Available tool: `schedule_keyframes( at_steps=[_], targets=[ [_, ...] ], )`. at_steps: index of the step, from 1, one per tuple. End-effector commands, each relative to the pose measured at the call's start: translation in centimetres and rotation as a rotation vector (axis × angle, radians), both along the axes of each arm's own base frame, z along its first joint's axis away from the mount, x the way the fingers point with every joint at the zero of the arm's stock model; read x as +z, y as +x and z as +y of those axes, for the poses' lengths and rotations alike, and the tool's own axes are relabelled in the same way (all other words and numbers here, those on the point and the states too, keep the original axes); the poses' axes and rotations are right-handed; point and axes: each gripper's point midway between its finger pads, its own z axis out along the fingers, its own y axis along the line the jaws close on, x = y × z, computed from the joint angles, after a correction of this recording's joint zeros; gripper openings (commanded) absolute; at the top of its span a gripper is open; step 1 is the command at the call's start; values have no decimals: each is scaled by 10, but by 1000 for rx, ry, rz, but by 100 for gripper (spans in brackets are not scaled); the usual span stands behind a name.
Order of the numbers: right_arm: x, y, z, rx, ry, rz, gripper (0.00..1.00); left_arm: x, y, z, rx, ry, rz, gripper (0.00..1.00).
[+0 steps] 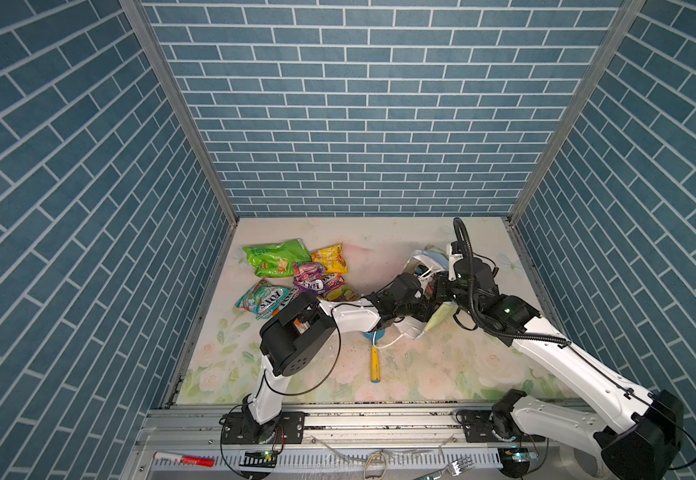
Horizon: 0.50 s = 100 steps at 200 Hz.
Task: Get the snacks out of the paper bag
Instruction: 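Lower the open left gripper into the paper bag toward the orange Fox's bag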
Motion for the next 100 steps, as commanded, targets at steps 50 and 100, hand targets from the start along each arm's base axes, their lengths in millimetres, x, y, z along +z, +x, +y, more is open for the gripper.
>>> schedule_keyframes(
  at_steps=[50,100],
  targets=[
    [4,-1,-1,-15,44,-8,0,-2,12,-7,-17,-1,-31,65],
    [3,-1,-4,-31,42,-9,0,-9,23,-9,6,-11,-14,70]
  ],
)
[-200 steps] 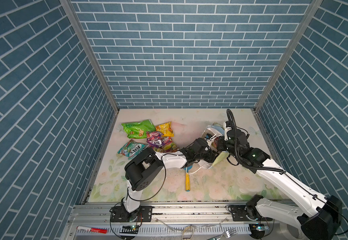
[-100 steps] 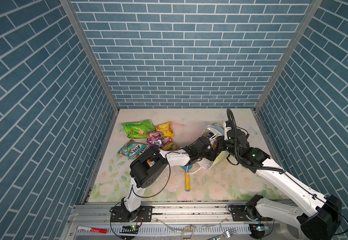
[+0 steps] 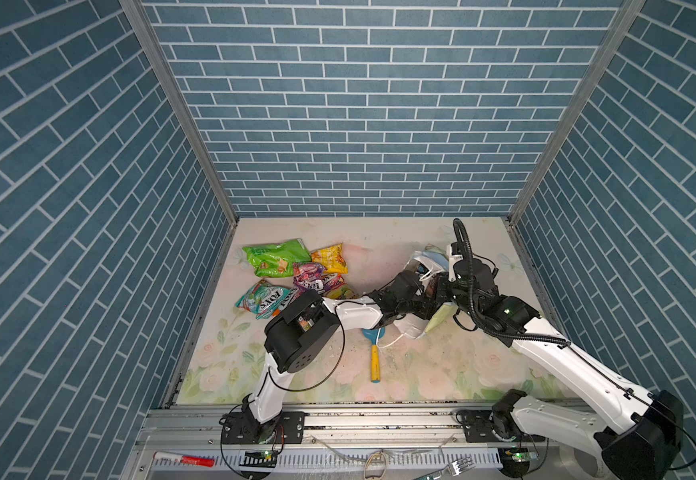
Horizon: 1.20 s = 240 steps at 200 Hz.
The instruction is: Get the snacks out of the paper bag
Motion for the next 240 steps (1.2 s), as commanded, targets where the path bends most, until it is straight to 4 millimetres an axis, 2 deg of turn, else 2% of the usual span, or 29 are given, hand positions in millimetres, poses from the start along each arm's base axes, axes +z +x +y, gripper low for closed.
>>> schedule_keyframes(
  at_steps=[1,38,95,178,213,240],
  targets=[
    [4,0,-3,-28,44,-10,0,-7,9,-4,4,-9,8,70],
    [0,-1,-3,-29,38,-2,0,-17,18,-7,23,-23,36,70],
    [-2,-1,-5,-41,39,2,0,-20,28,-16,34,-41,33,70],
    [-2,-2,-1,-22,55,4,0,-23,45,-41,53,-129,60,71],
    [-2,0,1,-9,45,3,0,-12,33,-51,-4,-184,7,70],
    [-2,-1,1,-6,34,14,0,-2,23,-44,-29,-158,-71,70]
  ],
)
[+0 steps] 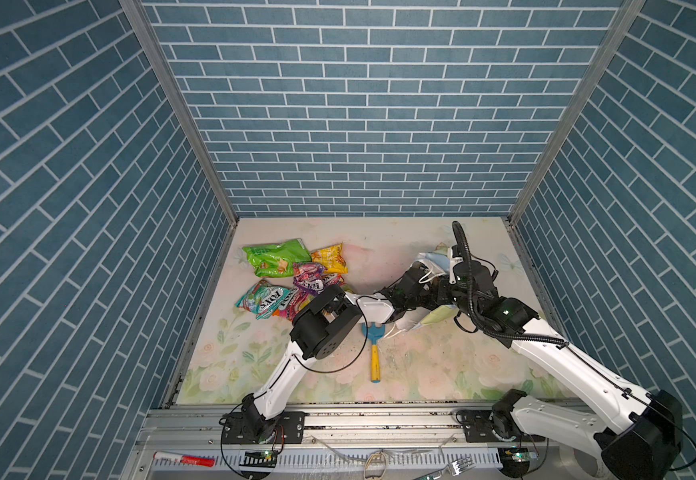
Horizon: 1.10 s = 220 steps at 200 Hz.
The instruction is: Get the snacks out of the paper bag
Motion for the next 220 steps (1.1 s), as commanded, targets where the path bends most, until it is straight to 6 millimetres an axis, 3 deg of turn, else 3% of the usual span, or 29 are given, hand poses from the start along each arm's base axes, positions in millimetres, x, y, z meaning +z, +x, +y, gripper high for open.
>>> schedule_keyframes(
  at_steps=[1,84,157,183,207,220],
  targets=[
    [10,0,6,4,55,-8,0,19,-11,-1,-39,-16,-98,70],
    [12,-3,4,15,26,10,0,33,-25,14,-119,113,-251,69],
    [10,-2,8,30,22,31,0,46,-51,2,-293,134,-348,71],
    [11,-2,13,51,37,34,0,36,-45,-4,-291,161,-339,80],
    [11,-3,16,62,46,34,0,27,-37,-14,-274,145,-320,99],
    [12,-3,18,70,53,31,0,28,-33,-19,-252,128,-307,100]
  ],
)
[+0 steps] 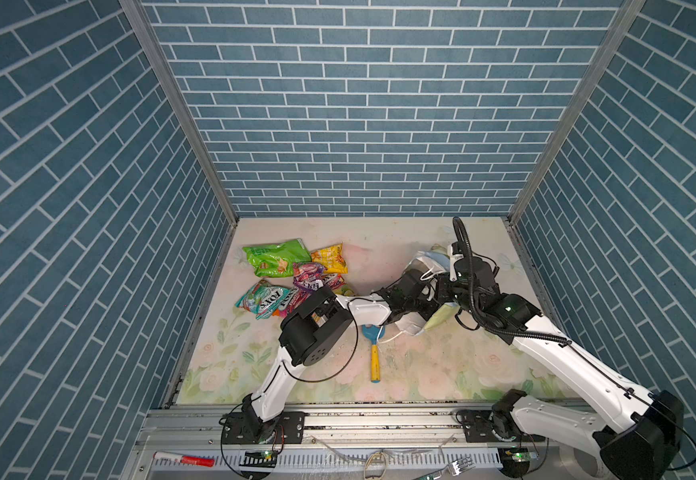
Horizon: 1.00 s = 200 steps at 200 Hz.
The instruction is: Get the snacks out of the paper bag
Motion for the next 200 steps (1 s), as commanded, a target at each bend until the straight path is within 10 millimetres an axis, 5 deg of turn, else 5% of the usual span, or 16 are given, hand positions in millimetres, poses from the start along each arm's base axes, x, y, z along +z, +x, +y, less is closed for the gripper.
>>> schedule_keyframes(
  at_steps=[1,43,125,200],
  targets=[
    [2,-4,16,62,48,21,0,20,-2,-27,-40,-78,-46,100],
    [1,-4,18,72,62,9,0,23,11,-38,56,-156,-5,100],
    [-4,-3,23,91,80,4,0,-6,-18,-88,-11,-115,4,98],
    [-1,-10,3,40,52,-13,0,-5,0,-71,57,-92,11,40]
  ],
)
